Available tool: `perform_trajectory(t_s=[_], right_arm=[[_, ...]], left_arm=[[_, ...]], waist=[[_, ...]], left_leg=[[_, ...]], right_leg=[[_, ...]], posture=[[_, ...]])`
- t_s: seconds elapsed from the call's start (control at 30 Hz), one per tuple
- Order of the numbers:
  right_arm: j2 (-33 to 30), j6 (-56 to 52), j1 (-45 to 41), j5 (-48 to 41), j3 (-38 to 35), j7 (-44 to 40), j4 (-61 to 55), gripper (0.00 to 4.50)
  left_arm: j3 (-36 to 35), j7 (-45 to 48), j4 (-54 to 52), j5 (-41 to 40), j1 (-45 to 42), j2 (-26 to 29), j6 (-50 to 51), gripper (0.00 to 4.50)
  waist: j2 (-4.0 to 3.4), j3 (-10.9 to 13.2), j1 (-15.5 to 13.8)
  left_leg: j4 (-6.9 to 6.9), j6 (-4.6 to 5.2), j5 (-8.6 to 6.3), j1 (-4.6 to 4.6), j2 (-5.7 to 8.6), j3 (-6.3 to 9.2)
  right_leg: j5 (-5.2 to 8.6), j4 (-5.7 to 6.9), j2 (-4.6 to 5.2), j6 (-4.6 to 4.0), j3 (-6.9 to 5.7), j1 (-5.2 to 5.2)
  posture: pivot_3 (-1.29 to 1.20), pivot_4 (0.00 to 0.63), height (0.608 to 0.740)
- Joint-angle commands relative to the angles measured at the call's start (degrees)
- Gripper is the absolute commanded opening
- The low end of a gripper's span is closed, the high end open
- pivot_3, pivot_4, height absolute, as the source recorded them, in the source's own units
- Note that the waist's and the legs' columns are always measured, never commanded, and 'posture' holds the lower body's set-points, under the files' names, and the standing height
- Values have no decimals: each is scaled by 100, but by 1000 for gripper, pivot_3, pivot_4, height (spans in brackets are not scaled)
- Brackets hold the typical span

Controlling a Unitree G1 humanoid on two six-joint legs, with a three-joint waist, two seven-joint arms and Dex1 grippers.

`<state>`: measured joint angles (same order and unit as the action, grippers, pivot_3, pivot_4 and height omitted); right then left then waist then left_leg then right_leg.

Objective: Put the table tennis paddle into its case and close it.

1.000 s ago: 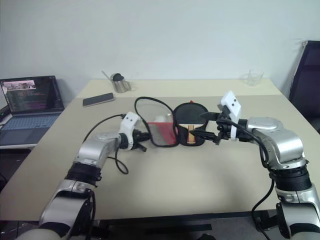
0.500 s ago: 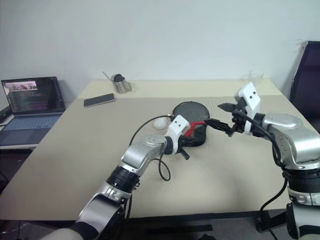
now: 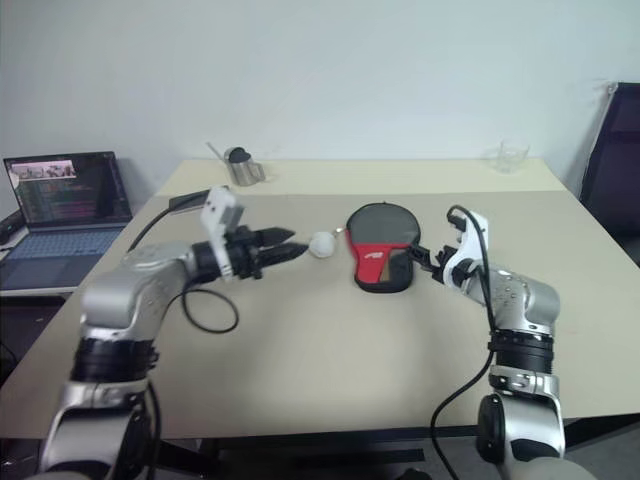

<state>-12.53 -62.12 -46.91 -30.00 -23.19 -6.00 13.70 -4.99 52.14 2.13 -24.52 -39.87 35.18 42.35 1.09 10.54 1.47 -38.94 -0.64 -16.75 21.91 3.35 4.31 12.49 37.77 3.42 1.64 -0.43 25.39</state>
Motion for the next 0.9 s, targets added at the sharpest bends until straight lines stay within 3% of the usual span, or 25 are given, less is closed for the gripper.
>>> perform_trajectory(t_s=[0.03,0.1,0.4,0.9], right_arm=[[106,42,-322,-124,-458,471,285,4500],[177,51,-344,-160,-537,569,464,4500],[492,110,-395,-157,-509,755,884,4500],[1575,-38,-525,-564,-425,884,584,4500]], left_arm=[[-269,182,-497,-265,147,293,-27,3927],[-352,210,-632,-360,327,420,13,4493],[-300,-83,-1103,-112,947,834,-227,4493],[-267,-264,-1351,-199,1043,827,-140,4493]], waist=[[0,0,-12],[0,0,-2],[0,0,62],[0,-1,142]], left_leg=[[-1,0,0,2,3,1],[-1,1,0,1,4,0],[2,22,-11,-15,-4,-9],[2,24,-13,-22,-13,-8]], right_leg=[[0,-1,3,0,-1,1],[0,-2,5,0,-1,-1],[0,16,-3,0,9,-3],[-1,20,-15,-1,10,-3]], posture=[[0,150,740],[0,150,740],[0,150,740],[0,150,740]])
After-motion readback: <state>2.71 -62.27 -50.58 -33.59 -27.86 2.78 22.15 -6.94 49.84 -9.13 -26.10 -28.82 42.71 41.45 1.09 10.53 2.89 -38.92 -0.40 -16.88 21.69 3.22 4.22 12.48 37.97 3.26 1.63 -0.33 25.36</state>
